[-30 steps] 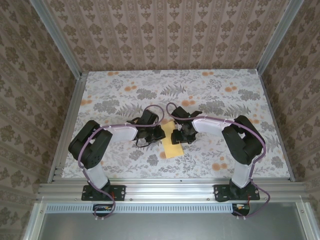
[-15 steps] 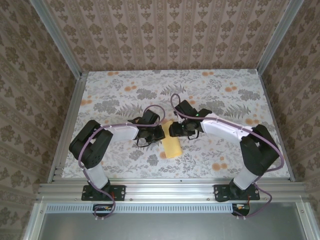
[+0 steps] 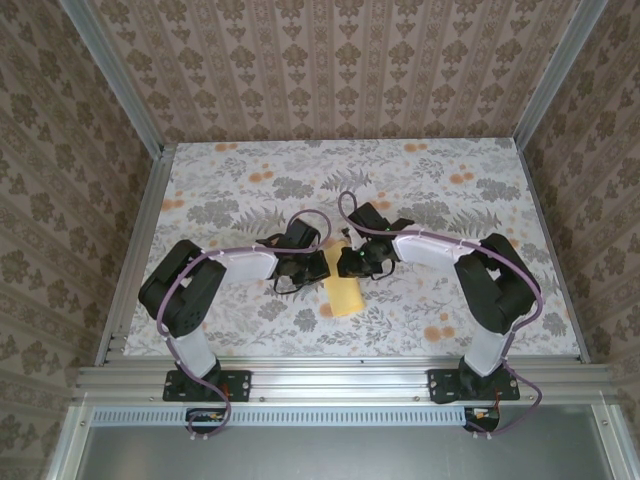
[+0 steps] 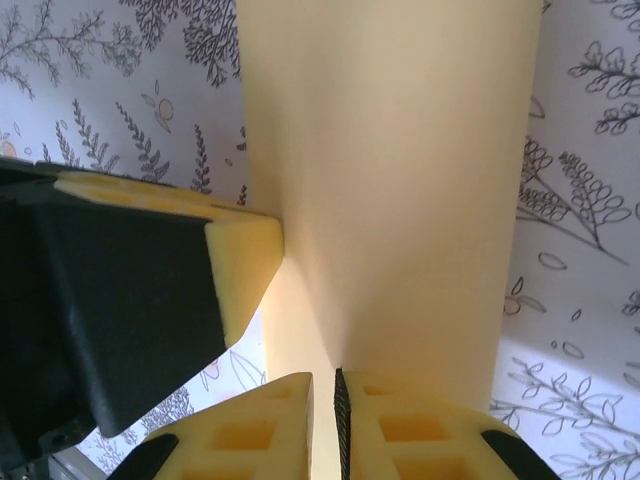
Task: Fold a paper plane with a square sheet of paper (pick it up from the middle)
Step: Fold the square sheet of paper in half at the center of the table.
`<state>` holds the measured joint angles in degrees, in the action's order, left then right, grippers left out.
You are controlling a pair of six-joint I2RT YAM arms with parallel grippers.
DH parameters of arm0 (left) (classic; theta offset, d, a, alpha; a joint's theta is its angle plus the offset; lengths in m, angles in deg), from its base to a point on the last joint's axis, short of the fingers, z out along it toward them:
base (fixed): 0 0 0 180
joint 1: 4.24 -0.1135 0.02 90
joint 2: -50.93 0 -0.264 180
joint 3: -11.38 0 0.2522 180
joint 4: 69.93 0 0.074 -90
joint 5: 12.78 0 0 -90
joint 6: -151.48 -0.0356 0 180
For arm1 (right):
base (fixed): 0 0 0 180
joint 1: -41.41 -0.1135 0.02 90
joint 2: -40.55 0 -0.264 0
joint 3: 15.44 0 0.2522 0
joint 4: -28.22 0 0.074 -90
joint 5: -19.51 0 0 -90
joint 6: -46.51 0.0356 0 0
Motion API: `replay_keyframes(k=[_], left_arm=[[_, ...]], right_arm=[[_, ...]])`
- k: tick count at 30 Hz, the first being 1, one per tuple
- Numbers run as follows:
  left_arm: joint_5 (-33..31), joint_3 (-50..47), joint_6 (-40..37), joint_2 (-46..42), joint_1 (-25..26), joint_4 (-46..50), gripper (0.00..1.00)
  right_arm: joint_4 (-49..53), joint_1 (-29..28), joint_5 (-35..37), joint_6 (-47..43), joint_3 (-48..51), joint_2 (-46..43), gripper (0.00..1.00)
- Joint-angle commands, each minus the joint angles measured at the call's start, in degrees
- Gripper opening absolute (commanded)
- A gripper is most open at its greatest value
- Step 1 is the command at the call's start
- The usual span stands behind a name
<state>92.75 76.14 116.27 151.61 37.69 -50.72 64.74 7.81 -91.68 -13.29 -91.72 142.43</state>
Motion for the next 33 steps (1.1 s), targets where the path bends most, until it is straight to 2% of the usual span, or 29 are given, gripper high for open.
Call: replay_keyframes(k=[1,13,18,25,33], left_arm=[[-2.6,-0.8,-1.7,3.0,0.6,5.7,0.10],[-3.4,-0.6,-2.1,3.8,0.7,6.6,0.09],[-3.5,-0.7,-2.3,3.9,0.6,6.7,0.08],[-3.8,-0.8,-2.3,4.0,0.8,6.8,0.08],[-3.9,-0.7,-2.4,4.2,1.0,6.9,0.08]], right_arm=[[-3.1,1.8,-4.8,0.6,2.3,1.7,0.16],[-10.8,5.0,-9.9,3.5,8.8,3.5,0.17],[-8.0,5.4,-8.6,1.8,8.0,3.1,0.17],[-9.6,5.4,-14.1,1.3,12.6,-4.5,0.18],[-11.6,6.2,-15.5,1.7,18.7,-1.7,0.19]])
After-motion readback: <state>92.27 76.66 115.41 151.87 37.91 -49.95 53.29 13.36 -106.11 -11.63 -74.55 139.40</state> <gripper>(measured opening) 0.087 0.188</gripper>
